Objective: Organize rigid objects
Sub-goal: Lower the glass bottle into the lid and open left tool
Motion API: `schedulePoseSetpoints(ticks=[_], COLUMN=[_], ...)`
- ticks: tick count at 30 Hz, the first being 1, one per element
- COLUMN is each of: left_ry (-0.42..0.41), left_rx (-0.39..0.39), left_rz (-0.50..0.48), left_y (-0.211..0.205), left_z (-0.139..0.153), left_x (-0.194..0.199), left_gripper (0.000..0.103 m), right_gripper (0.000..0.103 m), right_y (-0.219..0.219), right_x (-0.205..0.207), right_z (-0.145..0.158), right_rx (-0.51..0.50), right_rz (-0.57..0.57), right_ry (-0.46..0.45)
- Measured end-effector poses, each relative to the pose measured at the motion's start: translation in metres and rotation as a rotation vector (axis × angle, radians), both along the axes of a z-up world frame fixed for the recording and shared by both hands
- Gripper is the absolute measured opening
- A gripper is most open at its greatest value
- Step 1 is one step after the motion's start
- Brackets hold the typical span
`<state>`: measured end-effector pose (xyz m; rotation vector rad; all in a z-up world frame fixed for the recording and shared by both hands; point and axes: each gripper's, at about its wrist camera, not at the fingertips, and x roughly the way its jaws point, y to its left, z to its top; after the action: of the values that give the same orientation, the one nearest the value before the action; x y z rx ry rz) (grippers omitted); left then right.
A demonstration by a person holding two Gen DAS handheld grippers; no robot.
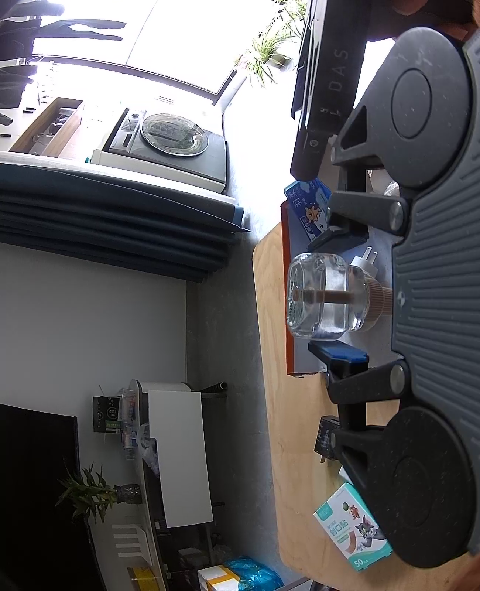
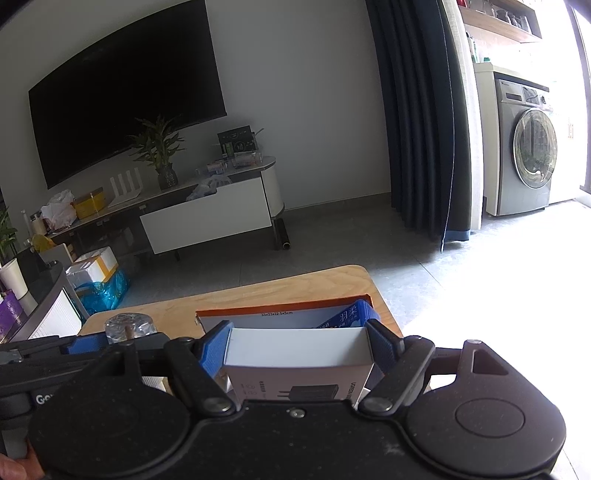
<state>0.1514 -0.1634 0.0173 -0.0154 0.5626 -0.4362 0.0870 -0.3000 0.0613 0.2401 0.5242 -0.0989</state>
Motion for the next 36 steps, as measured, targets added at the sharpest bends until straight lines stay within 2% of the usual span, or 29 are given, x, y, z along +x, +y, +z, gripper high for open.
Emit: schedulePoseSetpoints(ticks=[8,11,24,27,29,36], left_ry=[0.010,0.015,0.047,0.067,0.072,0.070], left_rx=[0.003,0.009,0.005,-0.015,-0.023,-0.025], left_rz=[0.013,0.006,-0.094,-0.117,-0.120,-0.084], left_y=[-0.002,-0.004,-0.039,-0.047,-0.046,-0.029], left_z=[-0.002,-0.004,-0.008,-0.008,-0.008,-0.003], left_x=[0.014,0.019,0.037,0.039,0.037,0.030], left_gripper=[0.049,0.049,0.050,0.051,0.059,0.059], right_gripper=[0.095,0.095,0.095,0.095,0.095,0.095], right_y=[0.004,-0.001,-0.024,-0.028,-0.030,-0.030], right_x=[0.008,0.004,-0.025,-0.028,-0.030,-0.035], right_z=[-0.008,-0.011,-0.012,-0.011,-0.009,-0.004], right_rx=[-0.027,-0.003,0.041,0.044,0.043,0.044], right_rz=[0.036,0.036,-0.034,-0.040,-0.046,-0.052], right_ry=[0.004,-0.005,-0.022,-0.028,-0.035,-0.049])
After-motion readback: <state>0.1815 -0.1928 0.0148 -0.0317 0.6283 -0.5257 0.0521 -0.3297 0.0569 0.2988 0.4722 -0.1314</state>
